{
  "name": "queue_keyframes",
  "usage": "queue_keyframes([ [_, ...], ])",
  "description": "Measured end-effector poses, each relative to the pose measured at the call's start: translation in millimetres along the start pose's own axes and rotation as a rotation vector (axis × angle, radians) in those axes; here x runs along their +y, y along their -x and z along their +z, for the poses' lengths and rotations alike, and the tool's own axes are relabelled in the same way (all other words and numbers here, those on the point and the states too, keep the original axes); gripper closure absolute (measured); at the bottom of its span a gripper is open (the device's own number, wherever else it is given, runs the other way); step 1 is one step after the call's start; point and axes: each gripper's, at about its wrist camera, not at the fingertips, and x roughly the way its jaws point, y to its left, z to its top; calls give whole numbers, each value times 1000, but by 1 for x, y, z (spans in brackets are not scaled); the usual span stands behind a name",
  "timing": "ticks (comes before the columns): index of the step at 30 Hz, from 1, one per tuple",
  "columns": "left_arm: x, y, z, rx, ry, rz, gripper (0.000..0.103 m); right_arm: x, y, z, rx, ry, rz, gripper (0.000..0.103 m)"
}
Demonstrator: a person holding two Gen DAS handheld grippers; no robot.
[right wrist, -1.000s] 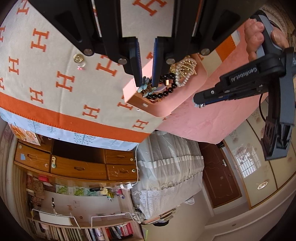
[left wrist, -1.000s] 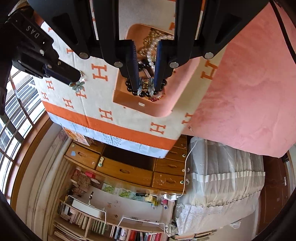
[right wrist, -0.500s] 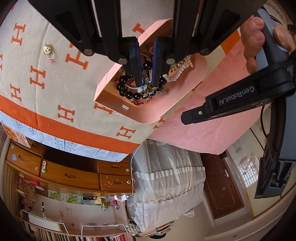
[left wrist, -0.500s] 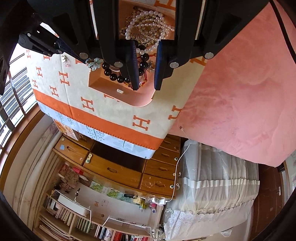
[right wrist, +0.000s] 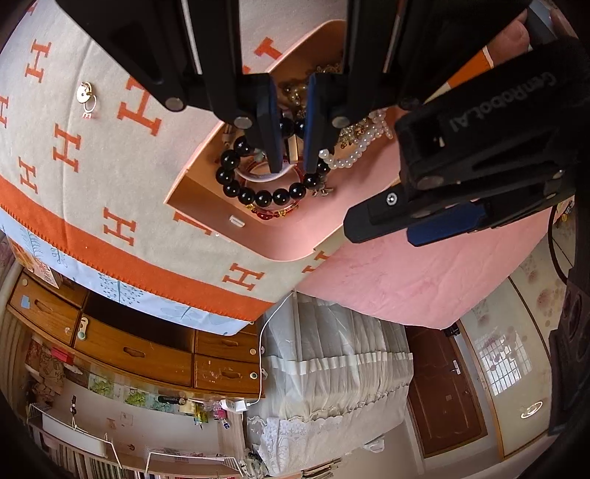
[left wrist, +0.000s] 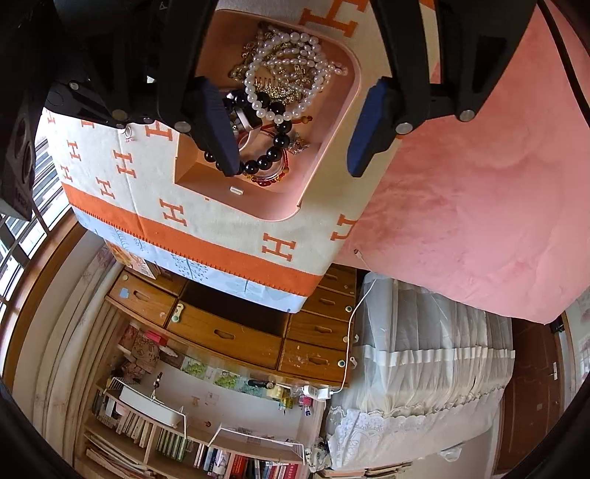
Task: Organize jewelry
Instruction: 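Lower the gold clip into the pink box with the left tool while the right tool drops the flower clip, then move both tools from the box to the rings and pendant on the blanket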
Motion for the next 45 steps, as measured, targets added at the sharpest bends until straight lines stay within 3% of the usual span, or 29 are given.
queue_keyframes([
  [8, -3, 28, -4, -55, 6, -5, 35, 1, 16, -11, -10, -32, 8, 85],
  [20, -40, 65, -17, -118, -85, -35, 28, -8, 54, -42, -38, -87, -14, 85],
  [30, -77, 74, -34, -91, -141, -94, 23, -26, 85, -72, -57, -140, -64, 85],
  [35, -94, 75, -44, -74, -173, -129, 18, -47, 106, -87, -89, -194, -115, 66],
  [41, -108, 74, -54, -54, -194, -147, 17, -75, 131, -103, -156, -198, -206, 65],
  [45, -115, 67, -64, -27, -232, -168, 17, -102, 137, -109, -162, -220, -215, 66],
])
